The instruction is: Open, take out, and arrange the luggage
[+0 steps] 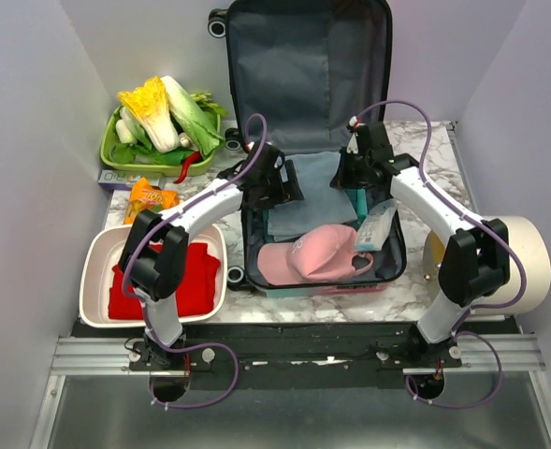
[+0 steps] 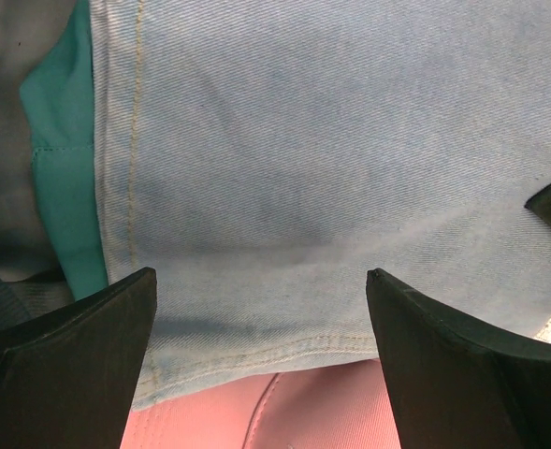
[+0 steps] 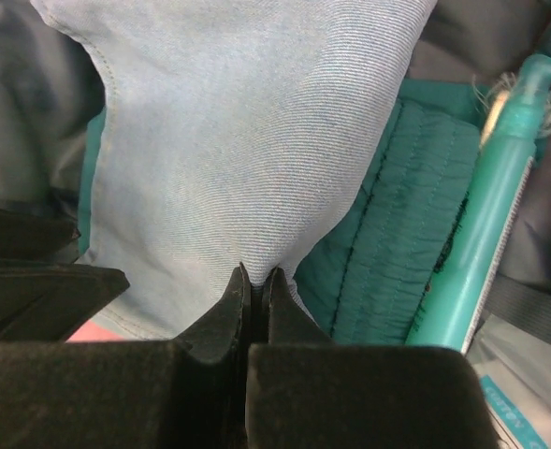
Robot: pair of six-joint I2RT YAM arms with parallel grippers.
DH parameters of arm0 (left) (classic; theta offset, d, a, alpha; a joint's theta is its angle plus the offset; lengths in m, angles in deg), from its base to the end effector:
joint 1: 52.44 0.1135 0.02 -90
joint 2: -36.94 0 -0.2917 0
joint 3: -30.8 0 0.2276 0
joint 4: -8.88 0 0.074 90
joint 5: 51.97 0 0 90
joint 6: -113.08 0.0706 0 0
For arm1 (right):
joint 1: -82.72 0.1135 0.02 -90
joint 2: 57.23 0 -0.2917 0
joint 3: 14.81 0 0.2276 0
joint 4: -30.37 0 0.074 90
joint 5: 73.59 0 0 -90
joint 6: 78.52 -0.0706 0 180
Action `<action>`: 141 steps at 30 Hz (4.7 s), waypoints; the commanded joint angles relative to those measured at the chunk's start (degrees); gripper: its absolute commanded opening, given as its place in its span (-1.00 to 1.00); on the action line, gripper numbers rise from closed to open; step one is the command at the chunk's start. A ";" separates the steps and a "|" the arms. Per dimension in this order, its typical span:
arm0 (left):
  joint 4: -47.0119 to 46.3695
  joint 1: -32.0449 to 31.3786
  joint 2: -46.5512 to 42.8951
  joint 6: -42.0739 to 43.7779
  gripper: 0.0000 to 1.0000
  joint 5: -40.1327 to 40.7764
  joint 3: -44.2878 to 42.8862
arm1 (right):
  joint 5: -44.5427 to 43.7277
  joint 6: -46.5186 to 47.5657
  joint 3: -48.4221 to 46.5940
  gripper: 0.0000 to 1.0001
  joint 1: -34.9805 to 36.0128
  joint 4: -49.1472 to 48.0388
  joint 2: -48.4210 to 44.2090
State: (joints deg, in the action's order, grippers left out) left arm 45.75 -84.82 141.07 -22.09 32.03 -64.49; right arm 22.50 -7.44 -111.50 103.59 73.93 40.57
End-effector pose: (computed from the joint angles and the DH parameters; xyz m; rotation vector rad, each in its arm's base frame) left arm 0.3480 -0.2294 0.2582 -0.2256 2.4918 -0.7398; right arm 0.3615 0.1458 0.2967 -0.0938 2.3912 0.4597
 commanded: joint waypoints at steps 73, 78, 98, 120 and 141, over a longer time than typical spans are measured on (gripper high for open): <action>17.41 -0.40 -33.43 1.67 -1.00 28.12 -0.33 | 2.17 -2.43 -17.89 -0.99 20.96 -7.97 -7.54; 27.53 1.96 -44.36 -3.42 -1.00 38.33 2.57 | 0.68 -5.42 -24.23 -0.99 30.72 -10.07 -1.22; 45.39 24.47 -53.33 -5.98 -1.00 39.31 18.72 | -12.15 -26.08 -19.86 -0.99 49.71 -24.31 18.57; 49.70 27.46 -57.64 -14.42 0.98 40.19 24.98 | -18.56 -20.20 -8.07 0.07 49.89 -20.45 16.02; 38.98 31.85 -58.26 -25.95 0.98 33.42 43.09 | 7.35 7.32 -9.48 0.75 48.57 -34.50 20.59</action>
State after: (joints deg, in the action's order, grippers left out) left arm 88.21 -54.50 82.21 -48.58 65.45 -22.26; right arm 22.06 -5.23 -123.20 152.81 46.19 58.71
